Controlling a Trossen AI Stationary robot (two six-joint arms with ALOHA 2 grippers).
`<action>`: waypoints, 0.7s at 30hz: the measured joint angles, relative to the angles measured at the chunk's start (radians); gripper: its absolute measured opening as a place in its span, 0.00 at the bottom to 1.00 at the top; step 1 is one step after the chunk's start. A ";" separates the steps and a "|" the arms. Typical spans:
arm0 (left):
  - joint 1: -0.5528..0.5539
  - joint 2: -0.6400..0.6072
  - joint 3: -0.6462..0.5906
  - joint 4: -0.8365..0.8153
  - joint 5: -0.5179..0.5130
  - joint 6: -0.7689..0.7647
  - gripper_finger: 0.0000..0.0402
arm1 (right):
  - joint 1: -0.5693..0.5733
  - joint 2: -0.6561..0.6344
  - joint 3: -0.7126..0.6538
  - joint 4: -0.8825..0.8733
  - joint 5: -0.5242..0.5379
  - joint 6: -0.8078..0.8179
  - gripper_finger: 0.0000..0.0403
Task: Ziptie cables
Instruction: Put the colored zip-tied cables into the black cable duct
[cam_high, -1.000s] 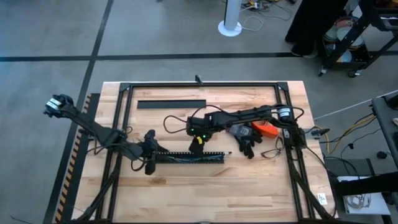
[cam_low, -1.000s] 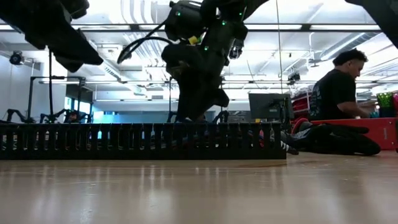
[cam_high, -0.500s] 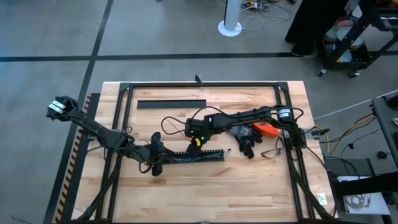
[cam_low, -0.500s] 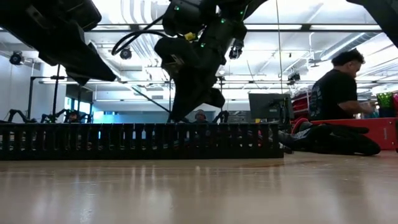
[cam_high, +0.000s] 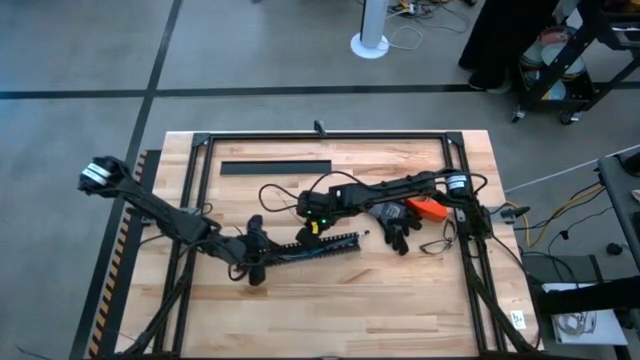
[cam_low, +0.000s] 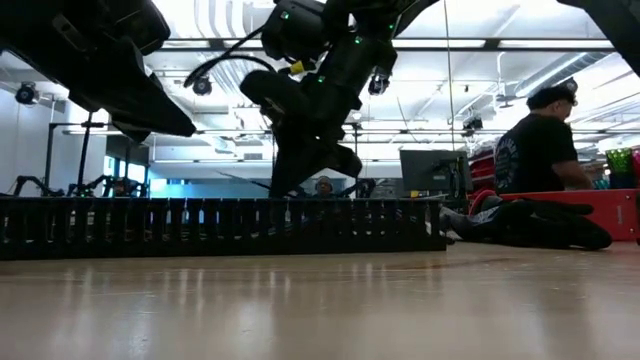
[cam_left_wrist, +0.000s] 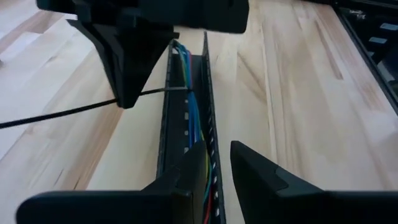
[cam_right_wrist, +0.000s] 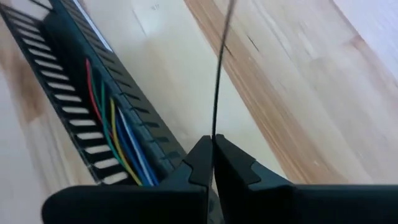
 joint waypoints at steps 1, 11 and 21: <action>0.001 0.010 0.000 0.008 0.000 0.000 0.15 | 0.001 0.000 0.000 0.005 -0.003 0.007 0.00; 0.028 0.111 0.000 0.072 0.000 0.000 0.15 | 0.013 0.017 0.000 0.016 -0.006 0.089 0.00; 0.058 0.122 0.051 0.070 0.001 0.044 0.15 | 0.036 0.006 0.001 -0.049 0.091 0.217 0.00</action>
